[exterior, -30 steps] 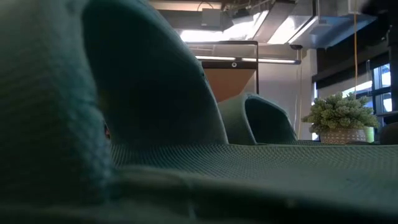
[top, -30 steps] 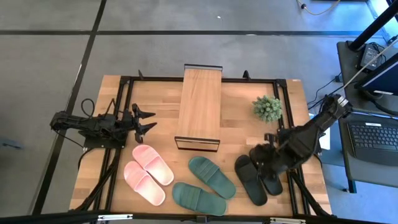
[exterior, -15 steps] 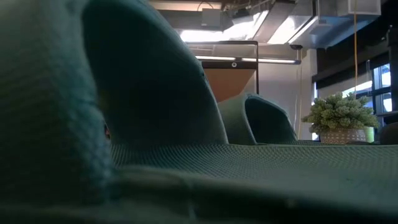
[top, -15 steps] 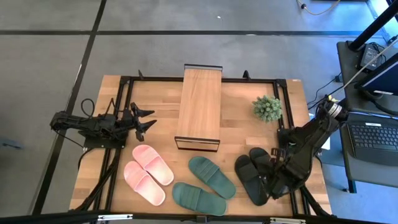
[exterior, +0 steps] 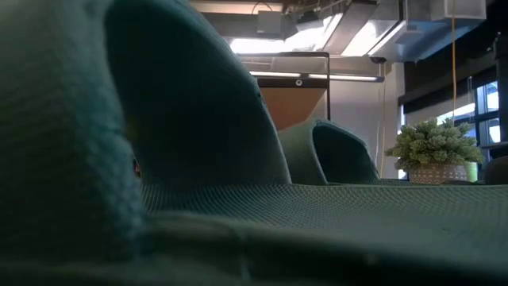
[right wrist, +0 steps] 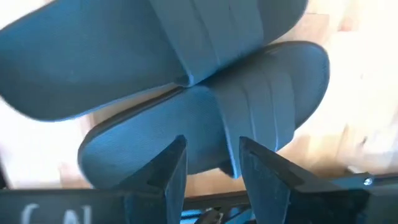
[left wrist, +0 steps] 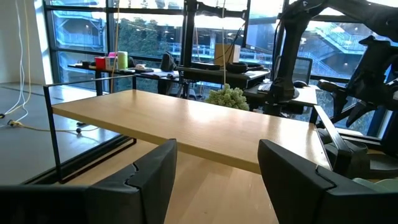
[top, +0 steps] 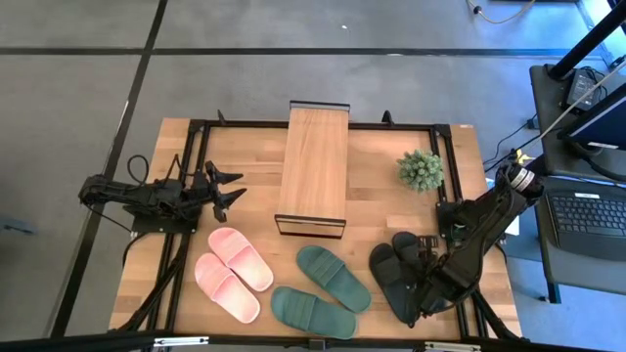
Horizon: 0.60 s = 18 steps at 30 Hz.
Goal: Pick and place slides into the shelf
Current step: Put the right black slipper on the shelf
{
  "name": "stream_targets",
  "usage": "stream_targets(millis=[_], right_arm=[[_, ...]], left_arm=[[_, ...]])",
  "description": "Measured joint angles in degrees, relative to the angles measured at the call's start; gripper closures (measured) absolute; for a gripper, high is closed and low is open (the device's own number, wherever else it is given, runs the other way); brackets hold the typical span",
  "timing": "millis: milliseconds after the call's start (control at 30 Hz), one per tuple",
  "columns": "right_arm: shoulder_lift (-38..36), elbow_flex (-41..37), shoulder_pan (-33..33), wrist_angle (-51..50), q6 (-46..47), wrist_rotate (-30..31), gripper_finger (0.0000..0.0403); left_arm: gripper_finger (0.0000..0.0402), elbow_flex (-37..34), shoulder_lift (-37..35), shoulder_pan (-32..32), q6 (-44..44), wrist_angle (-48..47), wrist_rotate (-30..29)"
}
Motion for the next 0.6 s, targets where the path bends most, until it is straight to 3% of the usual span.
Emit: stream_targets(millis=[400,600], right_arm=[[0.0,-1.1,0.0,10.2,0.2,1.2,0.0257],[0.0,-1.1,0.0,9.6,0.3,1.3,0.0257]], left_arm=[[0.0185,0.0,0.0,0.0,0.0,0.0,0.0],[0.0185,0.0,0.0,0.0,0.0,0.0,0.0]])
